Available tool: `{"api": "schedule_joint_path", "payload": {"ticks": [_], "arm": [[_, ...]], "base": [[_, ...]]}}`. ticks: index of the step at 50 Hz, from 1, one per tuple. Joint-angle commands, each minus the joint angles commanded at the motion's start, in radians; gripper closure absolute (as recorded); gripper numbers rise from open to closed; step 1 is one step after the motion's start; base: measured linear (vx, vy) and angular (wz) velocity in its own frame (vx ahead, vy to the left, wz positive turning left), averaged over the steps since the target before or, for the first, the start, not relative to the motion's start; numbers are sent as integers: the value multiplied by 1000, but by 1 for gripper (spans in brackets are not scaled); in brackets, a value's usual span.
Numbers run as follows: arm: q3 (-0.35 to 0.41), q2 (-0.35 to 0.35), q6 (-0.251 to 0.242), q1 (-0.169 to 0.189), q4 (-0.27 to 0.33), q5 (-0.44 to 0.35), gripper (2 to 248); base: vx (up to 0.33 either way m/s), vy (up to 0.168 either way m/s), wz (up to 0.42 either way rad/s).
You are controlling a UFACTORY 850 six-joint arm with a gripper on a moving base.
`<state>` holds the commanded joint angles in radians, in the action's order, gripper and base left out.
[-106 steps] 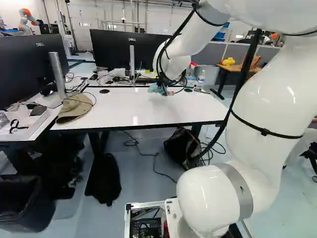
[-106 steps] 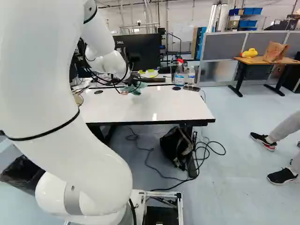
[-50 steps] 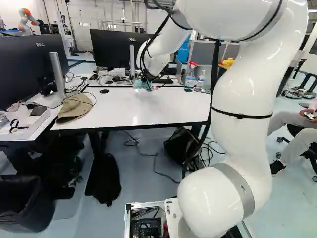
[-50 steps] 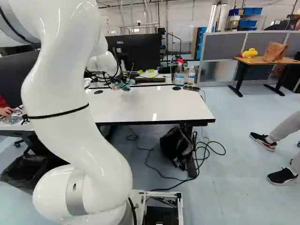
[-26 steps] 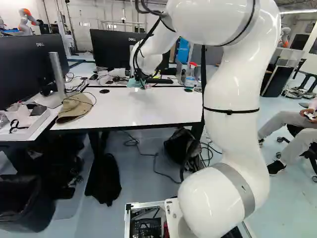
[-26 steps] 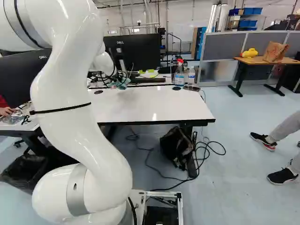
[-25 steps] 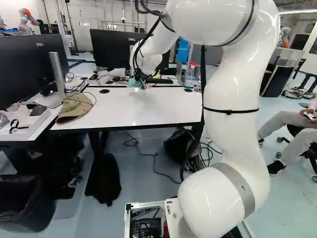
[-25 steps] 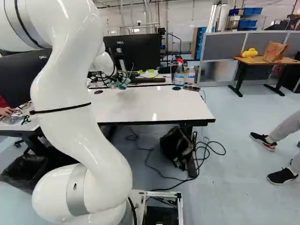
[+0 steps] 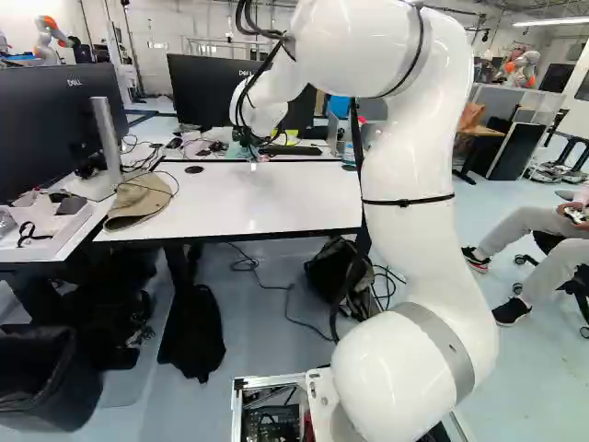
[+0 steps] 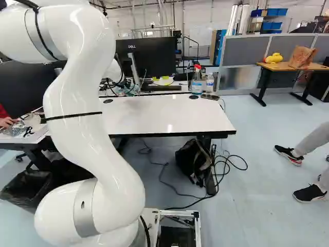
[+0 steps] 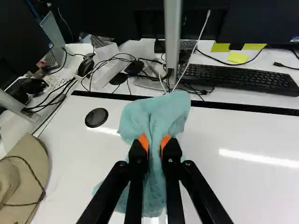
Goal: Clean the table with the green towel
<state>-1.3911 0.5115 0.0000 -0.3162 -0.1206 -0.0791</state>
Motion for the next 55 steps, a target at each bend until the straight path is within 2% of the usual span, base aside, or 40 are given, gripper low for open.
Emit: {"api": "schedule_joint_path", "payload": {"ticks": [23, 55], "arm": [[-18, 20, 0, -2, 0, 0, 203], [-63, 109, 0, 4, 0, 0, 203]], "base": [[0, 0, 0], [0, 0, 0]]}}
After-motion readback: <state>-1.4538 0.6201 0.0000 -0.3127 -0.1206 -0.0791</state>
